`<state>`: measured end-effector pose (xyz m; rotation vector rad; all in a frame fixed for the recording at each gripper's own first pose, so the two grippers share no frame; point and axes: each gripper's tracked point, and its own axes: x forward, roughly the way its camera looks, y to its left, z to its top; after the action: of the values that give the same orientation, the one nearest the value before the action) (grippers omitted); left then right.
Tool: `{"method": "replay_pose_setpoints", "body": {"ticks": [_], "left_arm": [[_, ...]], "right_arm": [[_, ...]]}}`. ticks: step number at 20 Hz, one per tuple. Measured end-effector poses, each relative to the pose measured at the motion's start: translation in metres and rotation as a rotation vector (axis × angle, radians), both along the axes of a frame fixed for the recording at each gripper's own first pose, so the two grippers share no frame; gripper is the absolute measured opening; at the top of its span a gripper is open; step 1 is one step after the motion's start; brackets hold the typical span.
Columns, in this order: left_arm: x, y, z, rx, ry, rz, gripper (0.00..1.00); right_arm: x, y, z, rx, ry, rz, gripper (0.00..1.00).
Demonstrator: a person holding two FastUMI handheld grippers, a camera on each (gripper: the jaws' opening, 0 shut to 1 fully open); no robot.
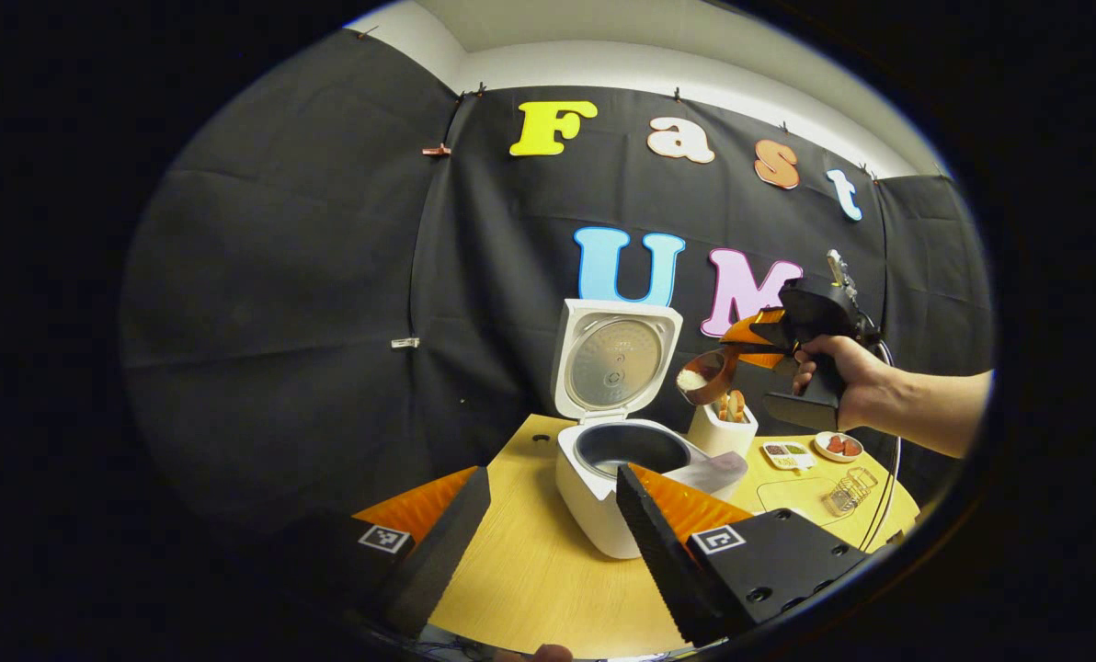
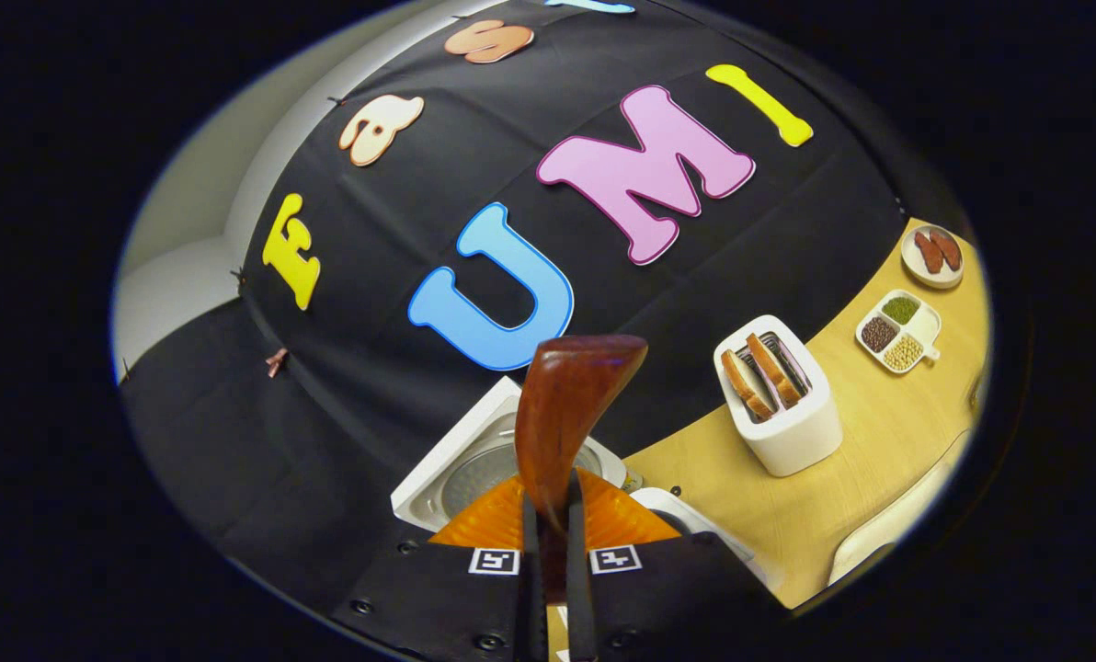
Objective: Close the left gripper, press the button to open the rice cooker; take a wooden spoon from the chopstick holder with the right hand, scoop a spoonful of rice and pour it into the rice cooker, then put the wooden spoon back into the chopstick holder.
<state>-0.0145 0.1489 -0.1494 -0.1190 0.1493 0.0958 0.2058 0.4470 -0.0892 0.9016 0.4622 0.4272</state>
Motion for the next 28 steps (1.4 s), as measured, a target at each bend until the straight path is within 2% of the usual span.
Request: {"method": "replay_pose_setpoints", "body": {"ticks": [3,9,15,28], "left_arm": [[0.001,0.009,-0.006,-0.012,0.011,0.015,0.95],[-0.003,0.019,-0.017,-0.032,0.033,0.039,0.94],[-0.004,0.02,-0.026,-0.043,0.055,0.042,0.94],[-0.006,0.018,-0.026,-0.056,0.055,0.037,0.95]], "right_arm": [[0.01,0.017,-0.011,-0.098,-0.032,0.02,0.13],[0.032,0.037,-0.032,-0.209,-0.067,0.045,0.13],[0.033,0.048,-0.042,-0.314,-0.126,0.094,0.13],[0.008,0.091,0.0,-0.55,-0.454,0.258,0.13]]}}
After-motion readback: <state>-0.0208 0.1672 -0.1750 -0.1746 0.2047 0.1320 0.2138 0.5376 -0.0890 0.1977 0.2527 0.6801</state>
